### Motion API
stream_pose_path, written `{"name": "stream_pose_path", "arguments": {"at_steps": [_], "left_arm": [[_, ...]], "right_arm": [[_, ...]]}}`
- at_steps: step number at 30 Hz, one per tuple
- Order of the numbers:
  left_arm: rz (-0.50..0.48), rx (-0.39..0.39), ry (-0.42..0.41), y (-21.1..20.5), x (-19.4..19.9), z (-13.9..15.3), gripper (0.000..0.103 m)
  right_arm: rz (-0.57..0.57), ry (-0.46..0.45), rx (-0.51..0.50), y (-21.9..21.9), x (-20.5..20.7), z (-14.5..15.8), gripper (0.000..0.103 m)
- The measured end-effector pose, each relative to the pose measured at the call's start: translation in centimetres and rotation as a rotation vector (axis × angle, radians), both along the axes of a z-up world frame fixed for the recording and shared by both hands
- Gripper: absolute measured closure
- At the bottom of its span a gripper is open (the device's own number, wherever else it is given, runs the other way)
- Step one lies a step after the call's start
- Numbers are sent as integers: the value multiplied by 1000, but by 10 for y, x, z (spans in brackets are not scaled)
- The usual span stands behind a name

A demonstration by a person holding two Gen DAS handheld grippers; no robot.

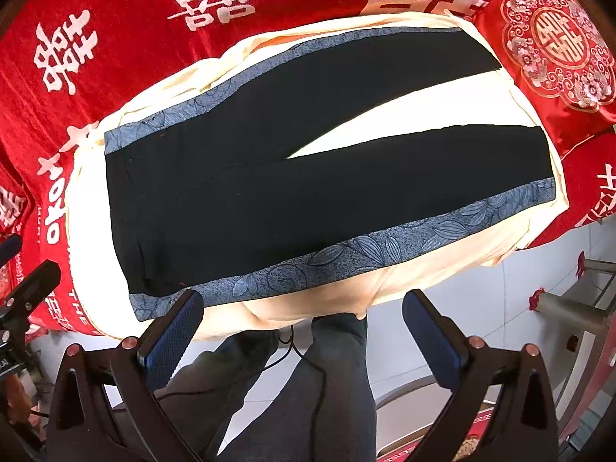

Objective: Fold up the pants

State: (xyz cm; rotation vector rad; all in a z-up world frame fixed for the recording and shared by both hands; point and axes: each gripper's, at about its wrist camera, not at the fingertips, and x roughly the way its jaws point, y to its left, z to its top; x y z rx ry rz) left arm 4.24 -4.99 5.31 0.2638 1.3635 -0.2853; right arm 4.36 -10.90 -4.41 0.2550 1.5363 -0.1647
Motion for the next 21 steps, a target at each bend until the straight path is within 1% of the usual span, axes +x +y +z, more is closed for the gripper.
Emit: {"name": "stream_pose_path", "arguments": {"at_steps": [11, 21], "left_arm": [[0, 3, 1, -4, -7, 0, 0], [34, 15, 1, 1, -10, -1, 0]], "right_arm": [[1, -3, -3, -1, -5, 1, 0], [18, 6, 8, -2, -4, -4, 0]]}}
